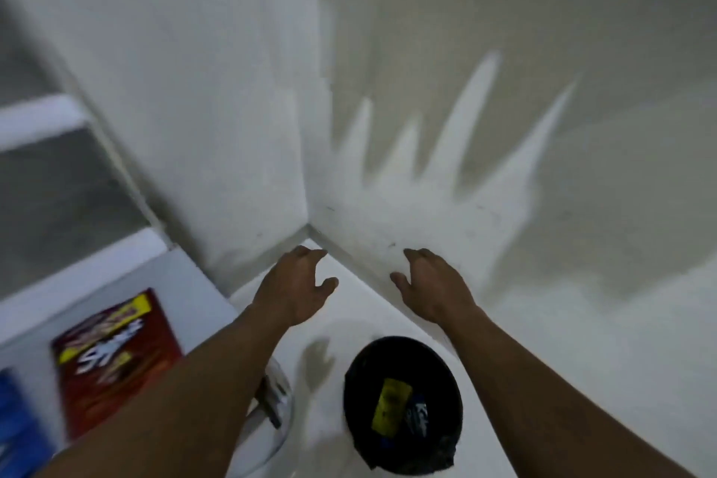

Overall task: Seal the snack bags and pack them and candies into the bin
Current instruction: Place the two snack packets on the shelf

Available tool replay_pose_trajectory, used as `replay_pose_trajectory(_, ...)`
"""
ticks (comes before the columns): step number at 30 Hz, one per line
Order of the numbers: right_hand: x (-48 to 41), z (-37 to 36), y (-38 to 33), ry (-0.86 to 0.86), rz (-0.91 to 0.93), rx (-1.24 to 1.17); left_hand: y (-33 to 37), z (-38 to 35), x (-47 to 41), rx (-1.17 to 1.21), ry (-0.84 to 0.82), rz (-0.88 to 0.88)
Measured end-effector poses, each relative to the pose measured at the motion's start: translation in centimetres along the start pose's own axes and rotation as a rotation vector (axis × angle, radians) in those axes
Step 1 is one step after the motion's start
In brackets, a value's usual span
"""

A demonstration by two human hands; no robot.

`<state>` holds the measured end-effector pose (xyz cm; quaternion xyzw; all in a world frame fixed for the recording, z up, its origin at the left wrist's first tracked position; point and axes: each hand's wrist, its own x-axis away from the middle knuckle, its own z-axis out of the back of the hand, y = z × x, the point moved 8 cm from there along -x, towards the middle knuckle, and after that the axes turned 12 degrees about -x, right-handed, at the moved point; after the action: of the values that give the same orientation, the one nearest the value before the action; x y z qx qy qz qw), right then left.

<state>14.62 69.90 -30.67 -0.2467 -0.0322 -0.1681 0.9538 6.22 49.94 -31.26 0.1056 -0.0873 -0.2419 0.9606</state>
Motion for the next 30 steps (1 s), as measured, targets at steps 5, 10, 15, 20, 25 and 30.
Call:
replay_pose_trajectory(5, 4.1, 5.2, -11.2, 0.036, 0.118, 0.019, -6.1, 10.7, 8.2, 0.003, 0.104, 0.09)
replay_pose_trajectory(10, 7.7, 6.1, -22.8, 0.02, 0.25, 0.005, -14.2, 18.3, 17.7, -0.05, 0.165, 0.229)
replay_pose_trajectory(15, 10.4, 4.6, -32.8, -0.059, 0.356, 0.008, -21.0, 23.3, 25.7, -0.072, 0.223, 0.364)
replay_pose_trajectory(20, 11.5, 2.2, -42.0, -0.115, 0.484, -0.037, -26.4, 26.2, 31.1, -0.029, 0.278, 0.484)
replay_pose_trajectory(25, 10.8, -3.2, -47.1, -0.222, 0.543, -0.01, -31.4, 24.3, 33.4, 0.01, 0.255, 0.603)
replay_pose_trajectory(30, 7.7, -10.2, -48.6, -0.35, 0.562, 0.028, -36.3, 19.3, 33.3, 0.055, 0.155, 0.731)
